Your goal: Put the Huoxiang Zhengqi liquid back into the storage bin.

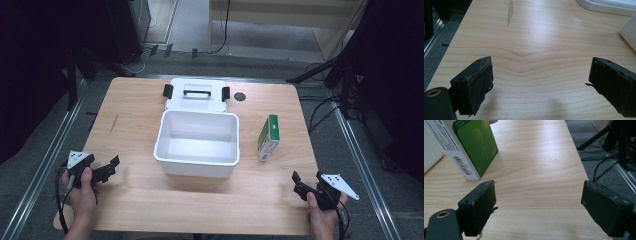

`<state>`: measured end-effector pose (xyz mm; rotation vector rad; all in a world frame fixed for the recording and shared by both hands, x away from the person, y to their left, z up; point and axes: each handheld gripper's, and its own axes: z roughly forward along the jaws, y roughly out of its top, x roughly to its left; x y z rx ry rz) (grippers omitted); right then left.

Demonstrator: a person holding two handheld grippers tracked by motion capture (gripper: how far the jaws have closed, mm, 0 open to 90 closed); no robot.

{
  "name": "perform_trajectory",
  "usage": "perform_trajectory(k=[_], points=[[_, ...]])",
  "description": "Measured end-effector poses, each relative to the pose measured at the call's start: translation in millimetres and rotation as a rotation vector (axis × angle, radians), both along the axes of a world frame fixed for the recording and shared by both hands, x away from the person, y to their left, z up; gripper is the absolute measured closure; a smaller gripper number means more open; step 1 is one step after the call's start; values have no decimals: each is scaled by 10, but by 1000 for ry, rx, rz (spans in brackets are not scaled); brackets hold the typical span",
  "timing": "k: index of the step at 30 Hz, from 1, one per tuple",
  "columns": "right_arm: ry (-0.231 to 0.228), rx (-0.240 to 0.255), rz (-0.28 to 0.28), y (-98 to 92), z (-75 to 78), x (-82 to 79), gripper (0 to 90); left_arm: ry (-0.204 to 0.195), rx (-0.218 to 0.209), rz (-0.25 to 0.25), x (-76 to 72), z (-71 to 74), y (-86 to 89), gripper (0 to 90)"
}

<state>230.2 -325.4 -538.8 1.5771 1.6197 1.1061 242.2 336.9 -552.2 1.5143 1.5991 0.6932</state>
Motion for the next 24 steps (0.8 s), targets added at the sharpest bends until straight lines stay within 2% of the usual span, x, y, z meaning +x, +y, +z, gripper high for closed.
perform_trajectory(k=[6, 7, 11, 12, 13, 16, 18, 19, 20, 21, 24], points=[[1, -6, 5, 1, 2, -3, 131, -2, 4, -1, -4, 2, 2, 64], [-1, -23, 2, 8, 13, -12, 133, -4, 4, -2, -6, 1, 0, 64], [3, -19, 17, 2, 32, -12, 134, 1, 1, -2, -14, 3, 5, 64], [25, -23, 27, 2, 49, 4, 138, -1, -3, -2, -13, 2, 7, 64], [25, -23, 27, 2, 49, 4, 138, -1, -6, 0, -14, 2, 9, 64], [82, -71, 69, 52, 109, 49, 153, -4, -7, 3, -18, 2, 10, 64], [147, -133, 121, 109, 147, 90, 151, -4, -13, 6, -18, 1, 13, 64], [147, -133, 121, 109, 147, 90, 151, -4, -13, 6, -18, 1, 13, 64], [213, -185, 157, 172, 209, 120, 151, -3, -15, 5, -17, 0, 18, 64], [255, -211, 165, 204, 250, 140, 151, -3, -15, 4, -18, 0, 19, 64], [333, -258, 199, 286, 396, 184, 152, -5, -14, 6, -16, -1, 16, 64]])
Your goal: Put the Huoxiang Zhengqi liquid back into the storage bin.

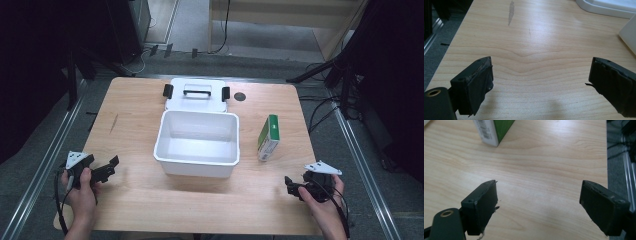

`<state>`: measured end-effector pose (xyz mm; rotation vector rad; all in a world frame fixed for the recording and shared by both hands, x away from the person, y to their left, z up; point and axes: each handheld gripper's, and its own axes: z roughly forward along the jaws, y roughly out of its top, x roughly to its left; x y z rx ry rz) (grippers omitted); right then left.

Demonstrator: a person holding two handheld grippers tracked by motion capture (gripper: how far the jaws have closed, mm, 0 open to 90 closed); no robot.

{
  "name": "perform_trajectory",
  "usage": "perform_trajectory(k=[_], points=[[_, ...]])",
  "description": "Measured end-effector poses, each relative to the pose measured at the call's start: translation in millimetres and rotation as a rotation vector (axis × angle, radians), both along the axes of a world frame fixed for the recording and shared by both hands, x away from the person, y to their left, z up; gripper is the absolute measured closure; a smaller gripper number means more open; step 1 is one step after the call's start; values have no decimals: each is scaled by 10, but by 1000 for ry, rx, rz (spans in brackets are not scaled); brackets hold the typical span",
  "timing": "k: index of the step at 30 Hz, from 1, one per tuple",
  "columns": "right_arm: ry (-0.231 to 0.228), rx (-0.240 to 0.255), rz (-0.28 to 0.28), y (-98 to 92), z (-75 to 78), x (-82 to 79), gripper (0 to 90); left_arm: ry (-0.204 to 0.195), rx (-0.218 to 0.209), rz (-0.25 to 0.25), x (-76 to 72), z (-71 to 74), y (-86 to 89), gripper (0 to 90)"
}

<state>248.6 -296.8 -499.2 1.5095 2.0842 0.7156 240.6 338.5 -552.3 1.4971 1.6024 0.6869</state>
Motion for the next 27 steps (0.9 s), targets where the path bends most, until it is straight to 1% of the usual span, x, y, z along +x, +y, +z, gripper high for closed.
perform_trajectory(k=[2, 4, 5, 6, 7, 8, 10, 11, 13, 14, 15, 16, 17, 18, 19, 20, 21, 22, 23, 25, 27], points=[[44, -35, 19, 61, 92, 27, 169, 1, -3, 1, -3, 1, 1, 64], [108, -80, 36, 121, 169, 68, 202, 0, -5, 0, -4, 0, 4, 64], [140, -96, 49, 151, 206, 87, 202, 0, -6, 1, -5, 0, 5, 64], [140, -96, 49, 151, 206, 87, 202, 0, -6, 1, -5, 0, 5, 64], [250, -120, 56, 190, 279, 141, 197, 1, -4, -1, -3, -1, 8, 64], [294, -134, 64, 206, 321, 163, 195, 1, -4, -1, -2, -1, 7, 64], [383, -145, 79, 239, 411, 207, 180, 3, -4, -1, -2, 0, 7, 64], [420, -165, 93, 256, 461, 226, 180, 3, -4, -1, -2, 0, 7, 64], [490, -193, 112, 300, 565, 261, 219, 5, -7, -1, 0, -1, 8, 64], [530, -204, 126, 323, 616, 285, 215, 4, -8, 0, 1, -1, 7, 64], [530, -204, 126, 323, 616, 285, 215, 4, -8, 0, 1, -1, 7, 64], [535, -204, 118, 377, 737, 332, 246, 4, -8, 0, 0, -1, 6, 64], [534, -197, 114, 396, 795, 363, 253, 5, -7, -1, 0, -1, 7, 64], [534, -197, 114, 396, 795, 363, 253, 5, -7, -1, 0, -1, 7, 64], [537, -185, 110, 440, 889, 422, 259, 3, -5, 0, -1, 0, 8, 64], [537, -185, 110, 440, 889, 422, 259, 3, -5, 0, -1, 0, 8, 64], [574, -140, 102, 481, 954, 492, 290, 3, -7, -1, -1, -1, 9, 64], [588, -139, 109, 502, 974, 524, 291, 3, -8, -1, -1, -1, 11, 64], [593, -144, 111, 526, 997, 554, 298, 2, -11, 0, -1, -2, 11, 64], [591, -148, 107, 573, 1066, 610, 300, 1, -16, 2, 0, -3, 11, 64], [579, -151, 114, 623, 1159, 654, 278, 3, -13, 0, 2, -3, 14, 64]])
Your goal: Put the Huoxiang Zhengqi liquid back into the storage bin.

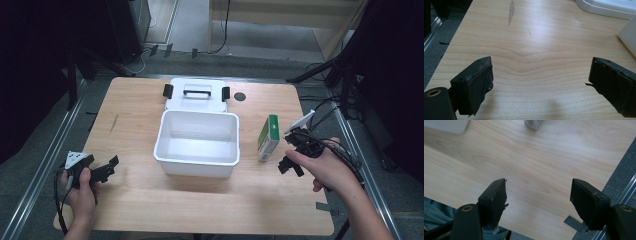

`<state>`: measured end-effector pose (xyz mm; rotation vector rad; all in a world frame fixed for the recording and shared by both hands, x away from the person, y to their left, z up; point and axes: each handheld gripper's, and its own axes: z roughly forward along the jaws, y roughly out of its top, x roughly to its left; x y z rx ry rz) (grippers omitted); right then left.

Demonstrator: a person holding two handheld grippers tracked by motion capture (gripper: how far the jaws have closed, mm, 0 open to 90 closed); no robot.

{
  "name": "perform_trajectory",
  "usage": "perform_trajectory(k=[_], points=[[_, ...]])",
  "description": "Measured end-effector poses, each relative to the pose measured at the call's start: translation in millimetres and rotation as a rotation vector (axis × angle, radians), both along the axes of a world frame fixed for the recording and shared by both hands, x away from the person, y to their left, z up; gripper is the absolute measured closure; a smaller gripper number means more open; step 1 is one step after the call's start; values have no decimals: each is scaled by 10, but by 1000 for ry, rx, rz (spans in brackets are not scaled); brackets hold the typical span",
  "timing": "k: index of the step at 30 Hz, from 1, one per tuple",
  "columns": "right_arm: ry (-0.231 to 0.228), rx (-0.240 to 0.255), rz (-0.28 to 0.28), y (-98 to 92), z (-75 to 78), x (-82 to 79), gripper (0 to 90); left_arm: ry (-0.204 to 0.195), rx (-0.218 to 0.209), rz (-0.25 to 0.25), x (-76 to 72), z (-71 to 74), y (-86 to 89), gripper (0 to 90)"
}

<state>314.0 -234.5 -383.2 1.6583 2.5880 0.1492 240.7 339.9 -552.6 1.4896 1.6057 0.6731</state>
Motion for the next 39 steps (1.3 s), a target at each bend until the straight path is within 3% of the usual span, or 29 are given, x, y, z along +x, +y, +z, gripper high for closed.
perform_trajectory(k=[4, 8, 11, 15, 18, 25, 39], points=[[-26, -4, 14, 102, 170, 85, 241, -1, -3, -1, 3, -2, 2, 64], [-38, -49, 2, 169, 225, 172, 252, 2, -3, 1, 6, -1, -2, 64], [-32, -1, -62, 209, 271, 358, 252, 2, -3, -1, 7, -2, 1, 64], [-37, 27, -83, 229, 289, 499, 255, 3, -5, -3, 7, -2, 3, 64], [-21, 33, -169, 234, 312, 701, 301, 7, -5, -4, 7, -1, 3, 64], [32, 36, -237, 266, 269, 959, 373, 7, -6, -6, 9, -1, 4, 64], [56, 3, -306, 324, 54, 1212, 395, 8, -9, -6, 9, -1, 5, 64]])
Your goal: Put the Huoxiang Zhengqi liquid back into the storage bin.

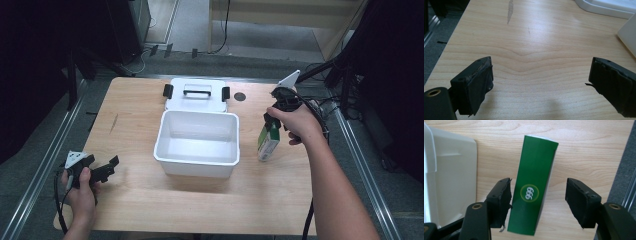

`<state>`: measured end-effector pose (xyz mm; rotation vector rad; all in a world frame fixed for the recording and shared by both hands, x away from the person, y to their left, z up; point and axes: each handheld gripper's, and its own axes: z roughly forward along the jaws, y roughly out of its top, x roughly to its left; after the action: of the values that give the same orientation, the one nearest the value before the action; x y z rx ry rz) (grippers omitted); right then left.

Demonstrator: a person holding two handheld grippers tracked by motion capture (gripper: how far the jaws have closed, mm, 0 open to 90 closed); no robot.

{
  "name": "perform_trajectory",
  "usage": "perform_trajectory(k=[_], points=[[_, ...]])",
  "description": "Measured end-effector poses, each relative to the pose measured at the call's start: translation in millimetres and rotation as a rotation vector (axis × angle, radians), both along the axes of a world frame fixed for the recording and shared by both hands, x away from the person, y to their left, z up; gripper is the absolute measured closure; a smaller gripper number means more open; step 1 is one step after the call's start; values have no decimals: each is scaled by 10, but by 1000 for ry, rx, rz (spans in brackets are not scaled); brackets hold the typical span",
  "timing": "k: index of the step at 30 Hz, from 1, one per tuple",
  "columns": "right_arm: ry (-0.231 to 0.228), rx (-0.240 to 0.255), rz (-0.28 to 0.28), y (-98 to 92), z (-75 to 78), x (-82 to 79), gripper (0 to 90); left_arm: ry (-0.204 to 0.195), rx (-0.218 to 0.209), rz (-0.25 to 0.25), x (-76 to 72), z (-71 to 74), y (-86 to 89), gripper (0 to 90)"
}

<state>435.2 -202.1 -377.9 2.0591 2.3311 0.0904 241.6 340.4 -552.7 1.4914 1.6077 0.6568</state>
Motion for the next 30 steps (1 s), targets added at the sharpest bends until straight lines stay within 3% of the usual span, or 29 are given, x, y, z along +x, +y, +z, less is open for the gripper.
perform_trajectory(k=[5, 7, 10, 11, 16, 17, 18, 19, 20, 21, 22, 23, 27, 29, 30], points=[[34, 34, -8, 9, -81, 27, 473, 0, 0, -1, 2, 0, 1, 64], [65, 41, -13, 16, -145, 29, 559, 2, 0, -3, 3, 0, 1, 64], [58, 40, -13, 25, -169, 24, 584, 1, 1, -2, 4, -1, 0, 64], [44, 37, -1, 35, -164, 13, 633, 1, 0, -2, 3, 0, 1, 64], [21, -13, 105, 78, -154, -41, 643, 2, 0, -3, 3, 0, 1, 64], [21, -13, 105, 78, -154, -41, 643, 2, 0, -3, 3, 0, 1, 64], [12, -22, 179, 95, -141, -78, 644, 2, -1, -3, 4, 0, 1, 64], [12, -22, 179, 95, -141, -78, 644, 2, -1, -3, 4, 0, 1, 64], [-10, -22, 254, 99, -116, -118, 644, 1, 0, -3, 4, -1, 0, 64], [-22, -26, 294, 102, -94, -140, 643, 0, 1, -3, 5, -1, 0, 64], [-22, -26, 294, 102, -94, -140, 643, 0, 1, -3, 5, -1, 0, 64], [-53, -25, 383, 105, -45, -184, 644, 1, 1, -3, 5, -1, -1, 64], [-141, -48, 571, 131, 105, -287, 642, 1, 3, -2, 5, -1, -3, 64], [-173, -65, 626, 152, 190, -338, 642, -1, 5, -2, 7, -1, -5, 64], [-173, -65, 626, 152, 190, -338, 642, -1, 5, -2, 7, -1, -5, 64]])
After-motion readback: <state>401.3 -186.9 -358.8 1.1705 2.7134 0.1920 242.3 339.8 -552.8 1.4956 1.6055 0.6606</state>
